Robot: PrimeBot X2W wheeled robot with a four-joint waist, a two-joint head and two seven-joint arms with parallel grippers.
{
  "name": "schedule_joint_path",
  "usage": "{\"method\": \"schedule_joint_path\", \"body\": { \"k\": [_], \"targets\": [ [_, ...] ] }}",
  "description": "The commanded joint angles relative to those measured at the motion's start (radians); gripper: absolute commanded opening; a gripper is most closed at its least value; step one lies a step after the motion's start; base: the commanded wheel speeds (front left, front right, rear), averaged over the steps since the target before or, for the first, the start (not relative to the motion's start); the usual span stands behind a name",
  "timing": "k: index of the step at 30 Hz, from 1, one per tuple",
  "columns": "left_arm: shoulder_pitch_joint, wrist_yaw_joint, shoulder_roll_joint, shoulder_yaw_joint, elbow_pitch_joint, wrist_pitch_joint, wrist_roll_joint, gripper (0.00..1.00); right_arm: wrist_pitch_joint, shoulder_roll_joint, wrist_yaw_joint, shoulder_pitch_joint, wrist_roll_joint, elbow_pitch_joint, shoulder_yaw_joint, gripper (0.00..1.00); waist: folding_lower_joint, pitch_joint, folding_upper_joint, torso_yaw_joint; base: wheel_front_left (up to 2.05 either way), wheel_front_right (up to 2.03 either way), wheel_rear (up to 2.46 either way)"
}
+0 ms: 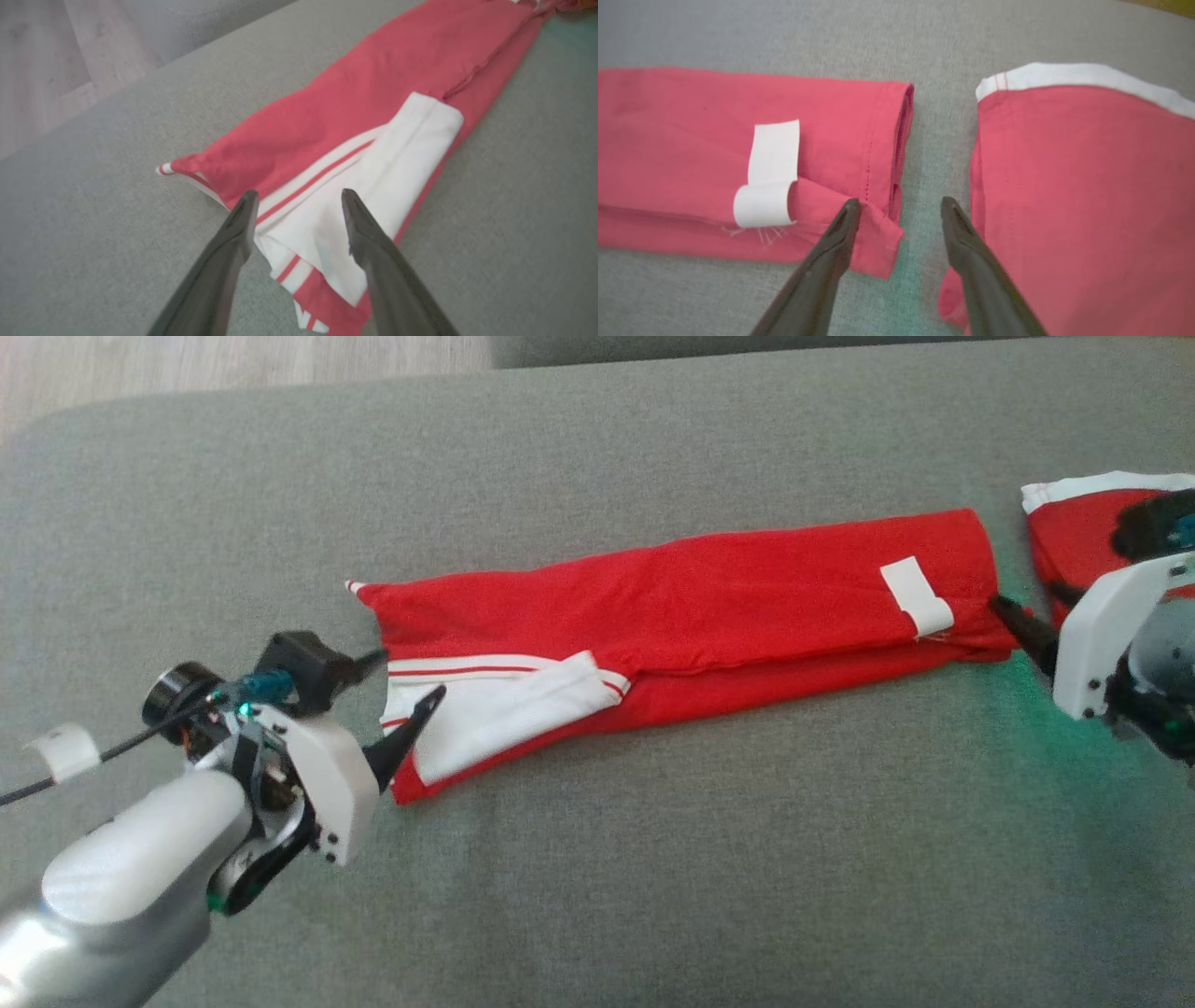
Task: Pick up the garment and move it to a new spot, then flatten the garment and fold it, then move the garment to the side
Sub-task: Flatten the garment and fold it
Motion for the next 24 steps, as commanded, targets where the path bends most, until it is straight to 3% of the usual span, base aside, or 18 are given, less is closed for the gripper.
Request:
{"method": "schedule_joint_path", "body": {
  "k": [1,4,7,11,12,14,19,24],
  "targets": [
    [-0.03,0.013,0.024,0.062,-0.006,-0.025,0.007,1.0,-0.018,-0.027,0.002,0.001,0.013,-0.01,-0.016,1.0,0.0,-0.008,0.0,-0.002,0.0,0.0,0.0],
    [-0.025,0.044,-0.005,0.11,0.018,-0.115,-0.011,1.0,-0.075,-0.017,0.002,-0.019,0.029,-0.008,-0.052,1.0,0.0,-0.029,0.0,-0.007,0.0,0.0,0.0],
    [-0.016,0.092,-0.038,0.176,0.039,-0.23,-0.031,1.0,-0.215,-0.008,0.002,-0.052,-0.01,-0.029,-0.084,1.0,0.0,-0.05,0.0,-0.01,0.0,0.0,0.0],
    [0.016,0.139,-0.089,0.263,0.049,-0.39,-0.073,1.0,-0.398,0.045,0.002,-0.049,-0.027,-0.041,-0.148,1.0,0.0,-0.088,0.0,-0.012,0.0,0.0,0.0],
    [0.036,0.16,-0.111,0.302,0.046,-0.44,-0.084,1.0,-0.486,0.078,0.002,-0.039,-0.038,-0.036,-0.187,1.0,0.0,-0.104,0.0,-0.012,0.0,0.0,0.0],
    [0.06,0.182,-0.131,0.345,0.034,-0.465,-0.079,1.0,-0.557,0.119,0.002,-0.024,-0.063,-0.033,-0.231,1.0,0.0,-0.119,0.0,-0.01,0.0,0.0,0.0],
    [0.163,0.216,-0.201,0.515,-0.047,-0.475,-0.019,1.0,-0.589,0.238,0.002,0.07,-0.191,-0.112,-0.413,1.0,0.0,-0.141,0.0,-0.009,0.0,0.0,0.0],
    [0.318,0.186,-0.296,0.692,-0.123,-0.476,0.094,1.0,-0.59,0.422,0.002,0.26,-0.404,-0.287,-0.695,1.0,0.0,-0.143,0.0,-0.015,0.0,0.0,0.0]
  ]
}}
